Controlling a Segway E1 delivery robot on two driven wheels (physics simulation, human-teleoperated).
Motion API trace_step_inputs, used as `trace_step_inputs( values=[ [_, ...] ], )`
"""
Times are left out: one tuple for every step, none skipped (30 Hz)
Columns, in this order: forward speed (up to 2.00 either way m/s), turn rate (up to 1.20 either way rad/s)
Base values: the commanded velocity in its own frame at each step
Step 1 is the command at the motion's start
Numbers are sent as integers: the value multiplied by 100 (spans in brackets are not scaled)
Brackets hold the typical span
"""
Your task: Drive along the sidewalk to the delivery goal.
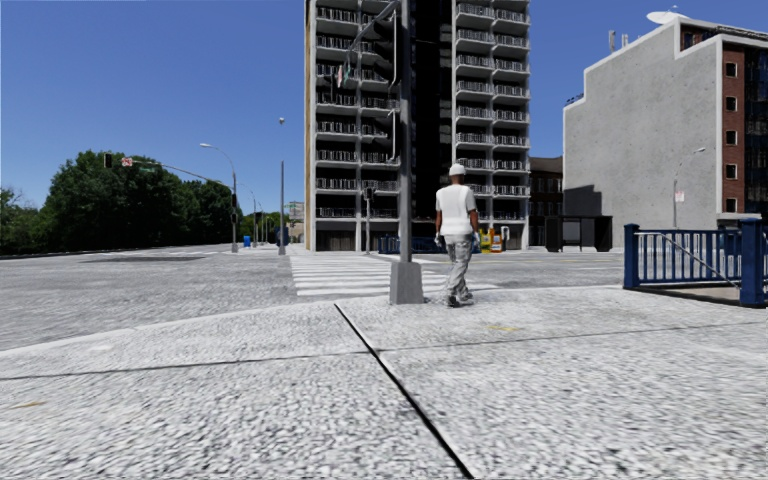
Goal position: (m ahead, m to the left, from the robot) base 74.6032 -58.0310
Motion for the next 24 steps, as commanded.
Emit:
trace_step_inputs(
  values=[
    [200,0],
    [200,0],
    [200,0],
    [200,0],
    [200,0],
    [200,0],
    [200,1],
    [200,3],
    [200,6],
    [200,6],
    [200,8],
    [200,12],
    [200,15],
    [200,17],
    [200,17],
    [200,18],
    [200,18],
    [200,18],
    [200,18],
    [200,19],
    [200,23],
    [200,25],
    [200,26],
    [200,26]
  ],
)
